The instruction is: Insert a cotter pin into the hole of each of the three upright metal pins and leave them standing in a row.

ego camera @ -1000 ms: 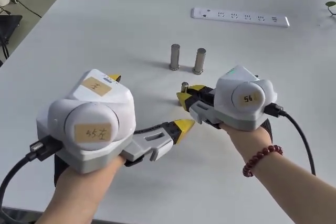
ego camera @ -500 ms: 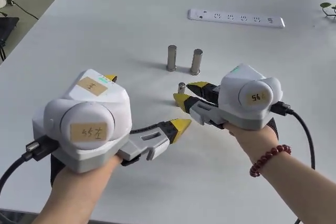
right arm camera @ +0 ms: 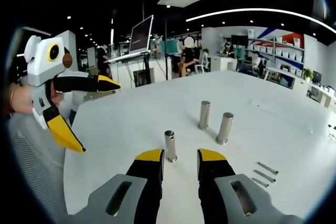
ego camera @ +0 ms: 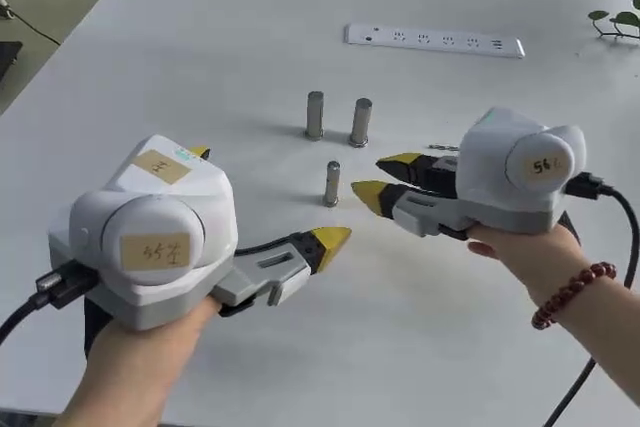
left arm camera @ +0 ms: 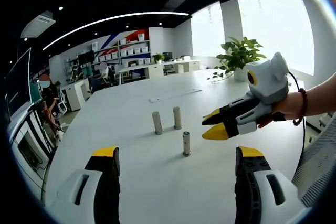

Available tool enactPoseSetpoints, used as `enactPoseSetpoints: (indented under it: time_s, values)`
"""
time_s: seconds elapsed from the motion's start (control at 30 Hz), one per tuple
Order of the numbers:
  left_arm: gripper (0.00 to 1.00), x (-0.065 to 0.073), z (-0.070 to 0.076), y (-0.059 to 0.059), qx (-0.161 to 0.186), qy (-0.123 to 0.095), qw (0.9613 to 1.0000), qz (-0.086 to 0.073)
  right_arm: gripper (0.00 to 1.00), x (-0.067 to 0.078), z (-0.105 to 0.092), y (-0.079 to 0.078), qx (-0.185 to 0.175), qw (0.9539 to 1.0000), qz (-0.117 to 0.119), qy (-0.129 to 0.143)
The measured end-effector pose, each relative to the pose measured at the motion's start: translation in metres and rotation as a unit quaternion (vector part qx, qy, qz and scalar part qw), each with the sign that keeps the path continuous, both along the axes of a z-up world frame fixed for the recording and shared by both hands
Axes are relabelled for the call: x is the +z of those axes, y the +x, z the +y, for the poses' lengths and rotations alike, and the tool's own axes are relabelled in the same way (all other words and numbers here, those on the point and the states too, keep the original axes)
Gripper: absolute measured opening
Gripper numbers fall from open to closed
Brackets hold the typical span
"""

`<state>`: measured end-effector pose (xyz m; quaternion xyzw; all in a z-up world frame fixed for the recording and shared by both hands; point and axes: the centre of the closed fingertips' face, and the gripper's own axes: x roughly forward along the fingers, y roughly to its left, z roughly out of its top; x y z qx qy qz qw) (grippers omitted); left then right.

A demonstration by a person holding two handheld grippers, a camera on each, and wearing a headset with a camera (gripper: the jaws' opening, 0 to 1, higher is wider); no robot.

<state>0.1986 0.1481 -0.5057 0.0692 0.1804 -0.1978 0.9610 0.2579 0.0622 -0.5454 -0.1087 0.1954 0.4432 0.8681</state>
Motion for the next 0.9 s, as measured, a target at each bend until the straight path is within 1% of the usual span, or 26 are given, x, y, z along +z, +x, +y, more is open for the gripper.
enactPoseSetpoints:
  time_s: [0.03, 0.1, 0.17, 0.23, 0.27, 0.3, 0.37, 0.4, 0.43, 0.47, 0.53, 0.6, 0.63, 0.73, 0.77, 0.8, 0.83, 0.87, 0.9]
  values:
    - [0.91, 0.0, 0.0, 0.0, 0.0, 0.0, 1.0, 0.0, 0.21, 0.0, -0.005, 0.001, 0.004, 0.9999, -0.004, -0.014]
    - [0.91, 0.0, 0.0, 0.0, -0.001, 0.0, 1.0, 0.0, 0.21, 0.0, -0.013, 0.004, 0.009, 0.9996, -0.003, -0.029]
    - [0.91, 0.001, -0.002, -0.001, -0.003, 0.0, 1.0, 0.0, 0.21, -0.001, -0.02, 0.004, 0.015, 0.9989, 0.004, -0.044]
    - [0.91, 0.001, -0.003, 0.0, -0.004, -0.001, 1.0, -0.001, 0.21, -0.003, -0.027, 0.006, 0.02, 0.9979, 0.006, -0.062]
    - [0.91, 0.001, -0.003, 0.0, -0.005, -0.001, 1.0, -0.001, 0.2, -0.005, -0.032, 0.012, 0.021, 0.9976, 0.009, -0.066]
    - [0.91, 0.001, -0.004, 0.0, -0.005, -0.001, 1.0, -0.001, 0.2, -0.006, -0.035, 0.015, 0.022, 0.9973, 0.012, -0.069]
    - [0.91, 0.001, -0.004, 0.0, -0.006, 0.0, 1.0, -0.001, 0.21, -0.01, -0.041, 0.018, 0.026, 0.9959, 0.015, -0.085]
    - [0.9, 0.001, -0.004, 0.0, -0.006, 0.0, 1.0, -0.001, 0.2, -0.01, -0.044, 0.019, 0.03, 0.995, 0.014, -0.094]
    - [0.9, 0.001, -0.004, 0.0, -0.006, 0.0, 1.0, 0.0, 0.2, -0.01, -0.045, 0.019, 0.031, 0.9947, 0.013, -0.098]
    - [0.9, 0.001, -0.004, 0.0, -0.005, -0.001, 1.0, 0.0, 0.19, -0.012, -0.048, 0.019, 0.035, 0.9933, 0.017, -0.109]
    - [0.9, 0.001, -0.004, 0.0, -0.005, 0.0, 1.0, 0.0, 0.17, -0.014, -0.052, 0.022, 0.039, 0.9917, 0.023, -0.12]
    - [0.89, 0.001, -0.004, 0.0, -0.006, 0.0, 1.0, 0.002, 0.17, -0.017, -0.056, 0.028, 0.035, 0.9906, 0.028, -0.129]
    - [0.89, 0.0, -0.004, 0.0, -0.006, 0.0, 1.0, 0.002, 0.17, -0.02, -0.06, 0.034, 0.038, 0.9885, 0.032, -0.143]
    - [0.89, 0.0, -0.003, 0.0, -0.005, 0.001, 1.0, 0.002, 0.15, -0.021, -0.064, 0.036, 0.047, 0.9851, 0.033, -0.162]
    - [0.89, 0.0, -0.003, 0.0, -0.005, 0.001, 1.0, 0.003, 0.15, -0.023, -0.067, 0.038, 0.05, 0.9829, 0.036, -0.173]
    - [0.89, 0.0, -0.003, 0.0, -0.005, 0.001, 1.0, 0.003, 0.15, -0.026, -0.069, 0.043, 0.051, 0.981, 0.04, -0.183]
    - [0.88, 0.0, -0.003, 0.0, -0.005, 0.003, 1.0, 0.003, 0.15, -0.029, -0.073, 0.048, 0.056, 0.9779, 0.04, -0.197]
    - [0.87, 0.0, -0.003, 0.0, -0.005, 0.003, 1.0, 0.003, 0.15, -0.029, -0.073, 0.048, 0.055, 0.9776, 0.04, -0.199]
    - [0.87, 0.0, -0.002, 0.0, -0.004, 0.004, 1.0, 0.002, 0.14, -0.031, -0.074, 0.049, 0.056, 0.9769, 0.044, -0.201]
